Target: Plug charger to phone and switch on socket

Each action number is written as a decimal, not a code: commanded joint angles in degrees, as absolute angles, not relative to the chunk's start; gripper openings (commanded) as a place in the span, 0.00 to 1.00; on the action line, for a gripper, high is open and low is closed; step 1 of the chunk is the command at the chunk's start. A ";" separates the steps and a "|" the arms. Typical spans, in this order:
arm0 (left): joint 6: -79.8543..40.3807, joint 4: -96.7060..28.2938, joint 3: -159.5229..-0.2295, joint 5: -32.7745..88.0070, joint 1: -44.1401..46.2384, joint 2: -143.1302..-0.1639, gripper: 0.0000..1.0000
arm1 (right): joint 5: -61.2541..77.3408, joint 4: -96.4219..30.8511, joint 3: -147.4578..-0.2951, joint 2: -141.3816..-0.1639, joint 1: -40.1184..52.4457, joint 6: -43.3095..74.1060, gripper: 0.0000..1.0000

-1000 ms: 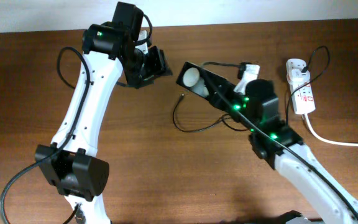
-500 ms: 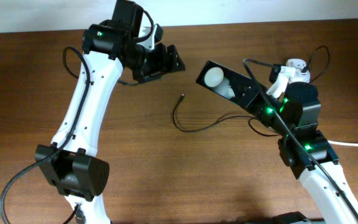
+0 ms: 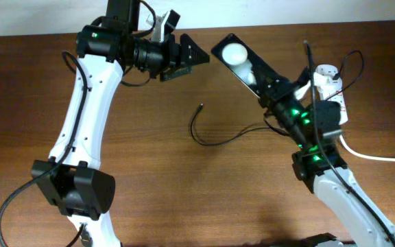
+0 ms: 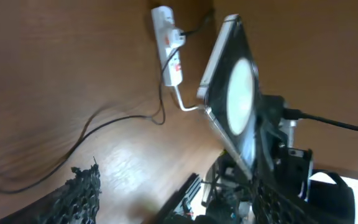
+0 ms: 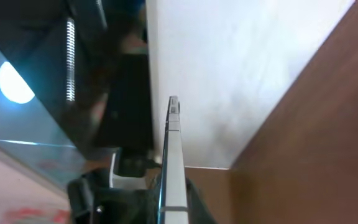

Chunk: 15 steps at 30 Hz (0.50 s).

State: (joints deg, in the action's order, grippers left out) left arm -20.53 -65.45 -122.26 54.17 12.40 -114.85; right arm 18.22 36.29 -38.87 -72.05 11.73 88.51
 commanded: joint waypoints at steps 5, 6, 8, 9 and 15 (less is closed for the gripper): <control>-19.86 -60.62 -122.74 60.55 12.21 -113.14 0.80 | 9.74 53.47 -40.23 -82.83 17.58 103.72 0.04; -19.99 -60.05 -122.74 60.90 12.21 -113.14 0.79 | 9.56 53.43 -40.47 -83.44 17.74 104.49 0.04; -20.32 -59.29 -122.74 60.88 12.21 -113.14 0.78 | 8.73 53.43 -40.84 -84.01 17.74 104.47 0.04; -20.32 -59.07 -122.74 60.64 12.21 -113.14 0.78 | 8.29 53.47 -41.01 -84.01 17.74 104.47 0.04; -28.05 -54.15 -122.74 60.20 12.23 -113.14 0.74 | 5.85 52.77 -44.58 -84.01 20.03 104.47 0.04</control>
